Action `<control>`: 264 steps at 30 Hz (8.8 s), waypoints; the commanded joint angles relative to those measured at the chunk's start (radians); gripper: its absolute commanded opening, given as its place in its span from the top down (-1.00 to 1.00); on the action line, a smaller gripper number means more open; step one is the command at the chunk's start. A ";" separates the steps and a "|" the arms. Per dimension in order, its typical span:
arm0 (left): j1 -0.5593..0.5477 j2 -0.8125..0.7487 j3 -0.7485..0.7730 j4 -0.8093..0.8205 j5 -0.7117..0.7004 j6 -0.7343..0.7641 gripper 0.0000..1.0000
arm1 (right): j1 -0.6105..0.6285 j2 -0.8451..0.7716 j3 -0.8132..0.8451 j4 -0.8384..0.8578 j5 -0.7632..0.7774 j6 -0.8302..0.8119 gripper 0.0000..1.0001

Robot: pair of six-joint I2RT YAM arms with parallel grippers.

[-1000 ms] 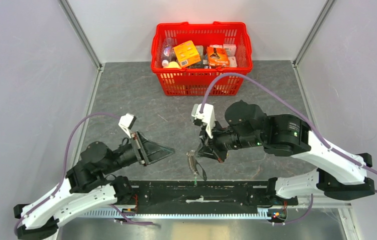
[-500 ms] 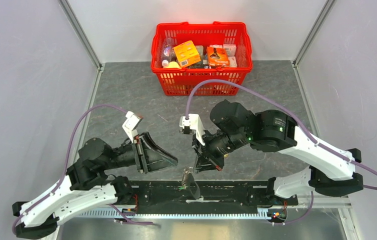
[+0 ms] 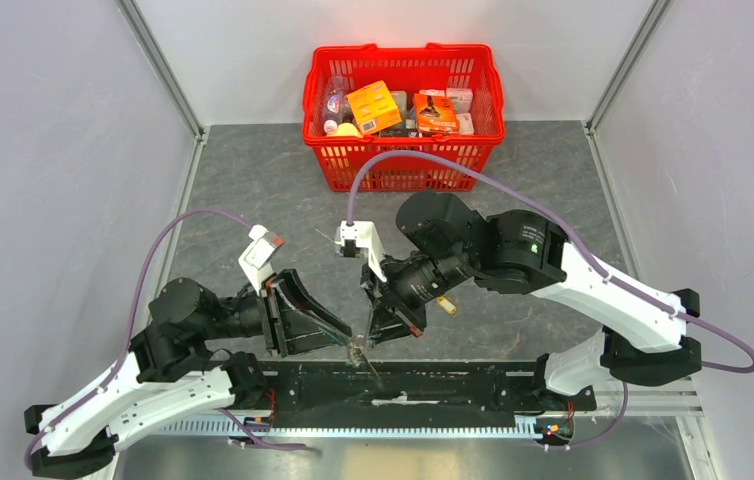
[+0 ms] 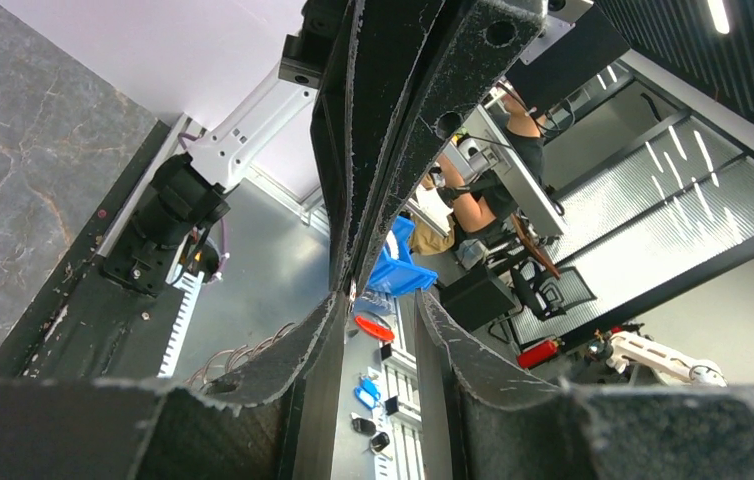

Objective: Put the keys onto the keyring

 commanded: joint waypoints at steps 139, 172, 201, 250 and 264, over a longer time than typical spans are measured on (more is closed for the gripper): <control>-0.003 -0.351 -0.369 0.503 -0.424 0.007 0.96 | 0.016 -0.248 -0.682 1.091 0.202 0.388 0.36; -0.003 -0.349 -0.371 0.528 -0.408 -0.020 0.95 | 0.024 -0.334 -0.654 1.049 0.333 0.365 -0.05; -0.003 -0.355 -0.387 0.535 -0.430 -0.026 0.96 | 0.024 -0.262 -0.642 1.162 0.299 0.412 0.06; -0.003 -0.330 -0.074 -0.031 -0.276 0.091 0.02 | 0.024 -0.195 -0.261 0.479 0.163 0.260 1.00; -0.003 -0.158 0.027 -0.158 -0.127 0.154 0.00 | 0.023 -0.042 -0.152 0.262 -0.068 0.212 1.00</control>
